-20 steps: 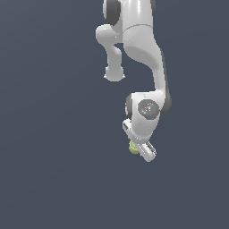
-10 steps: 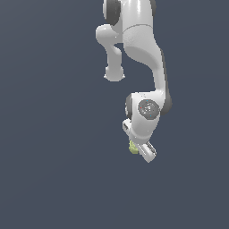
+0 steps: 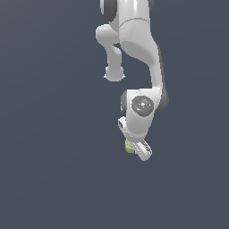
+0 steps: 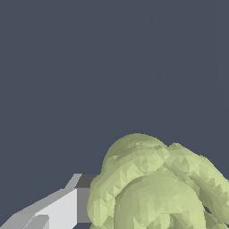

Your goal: Pick up the object and move it to a goal position.

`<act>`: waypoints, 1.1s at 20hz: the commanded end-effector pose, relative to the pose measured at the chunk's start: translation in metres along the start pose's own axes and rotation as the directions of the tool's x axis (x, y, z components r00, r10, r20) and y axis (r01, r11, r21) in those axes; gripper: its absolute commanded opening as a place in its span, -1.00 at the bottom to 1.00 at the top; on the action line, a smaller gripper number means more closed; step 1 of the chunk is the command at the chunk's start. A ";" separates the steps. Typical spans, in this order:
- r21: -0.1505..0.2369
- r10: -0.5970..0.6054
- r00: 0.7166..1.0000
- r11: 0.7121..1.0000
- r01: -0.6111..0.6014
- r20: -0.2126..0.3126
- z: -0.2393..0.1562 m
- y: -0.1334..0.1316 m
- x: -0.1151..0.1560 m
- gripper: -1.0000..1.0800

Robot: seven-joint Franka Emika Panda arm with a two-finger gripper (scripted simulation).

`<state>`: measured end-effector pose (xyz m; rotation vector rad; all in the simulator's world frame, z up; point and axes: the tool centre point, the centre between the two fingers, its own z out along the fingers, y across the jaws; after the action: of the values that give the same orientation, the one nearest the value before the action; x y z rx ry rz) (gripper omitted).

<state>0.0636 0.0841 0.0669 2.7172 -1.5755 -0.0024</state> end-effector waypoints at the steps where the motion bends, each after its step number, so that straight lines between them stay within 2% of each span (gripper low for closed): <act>1: 0.001 0.002 1.000 1.000 -0.002 0.000 -0.013 0.008 0.017 -1.00; 22: 0.001 0.001 1.000 1.000 -0.001 -0.001 -0.158 0.091 0.197 -1.00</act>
<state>0.0814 -0.1210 0.2164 2.7153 -1.5807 0.0008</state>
